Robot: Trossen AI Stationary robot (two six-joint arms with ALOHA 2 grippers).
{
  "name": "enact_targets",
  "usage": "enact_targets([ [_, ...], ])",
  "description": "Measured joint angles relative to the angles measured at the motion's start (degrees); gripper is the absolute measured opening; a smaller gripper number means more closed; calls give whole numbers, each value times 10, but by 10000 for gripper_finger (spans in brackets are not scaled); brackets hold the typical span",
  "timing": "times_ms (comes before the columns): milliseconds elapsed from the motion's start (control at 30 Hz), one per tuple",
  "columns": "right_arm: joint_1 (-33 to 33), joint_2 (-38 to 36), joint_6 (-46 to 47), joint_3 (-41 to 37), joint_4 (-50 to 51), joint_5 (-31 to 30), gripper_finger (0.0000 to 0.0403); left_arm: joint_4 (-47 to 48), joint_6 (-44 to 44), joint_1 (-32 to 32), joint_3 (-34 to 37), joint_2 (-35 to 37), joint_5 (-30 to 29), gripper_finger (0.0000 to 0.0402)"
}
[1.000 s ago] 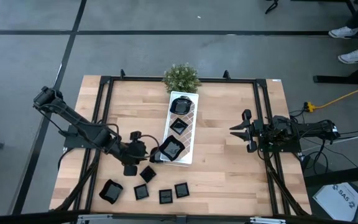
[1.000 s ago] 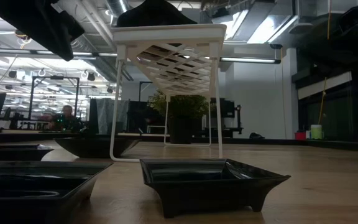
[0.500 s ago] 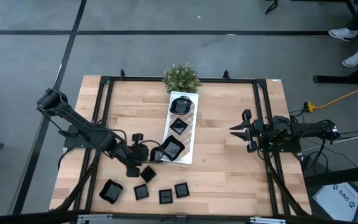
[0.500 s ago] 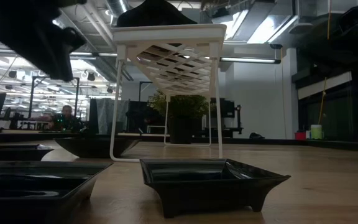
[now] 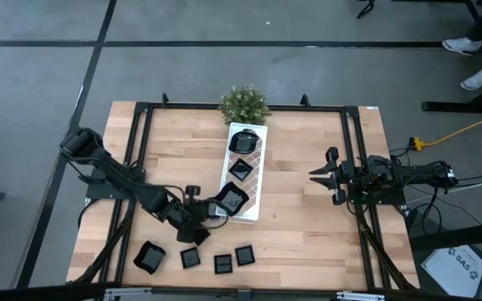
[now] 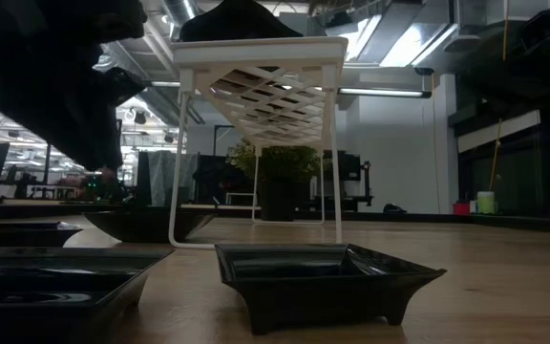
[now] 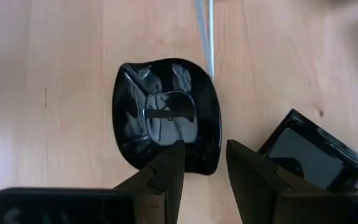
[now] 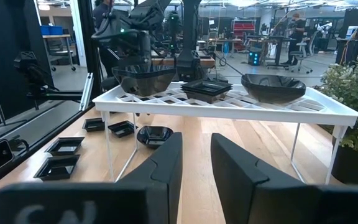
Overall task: Pick & Place Mini shaped plates
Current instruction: Stack the leaf shaped plate on top of the leaf shaped plate on the shelf
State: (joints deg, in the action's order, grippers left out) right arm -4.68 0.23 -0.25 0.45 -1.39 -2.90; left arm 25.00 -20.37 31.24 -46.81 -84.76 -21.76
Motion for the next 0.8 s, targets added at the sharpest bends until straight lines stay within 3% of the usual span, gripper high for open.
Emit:
enact_targets([
  [367, 0, 0, 0, 0, 0, 0, 85, -11, -14, 56, 0, -15, -103, 113],
  [800, 0, 0, 0, 0, 0, 0, 85, -49, 22, 63, 0, -87, -132, 113],
])
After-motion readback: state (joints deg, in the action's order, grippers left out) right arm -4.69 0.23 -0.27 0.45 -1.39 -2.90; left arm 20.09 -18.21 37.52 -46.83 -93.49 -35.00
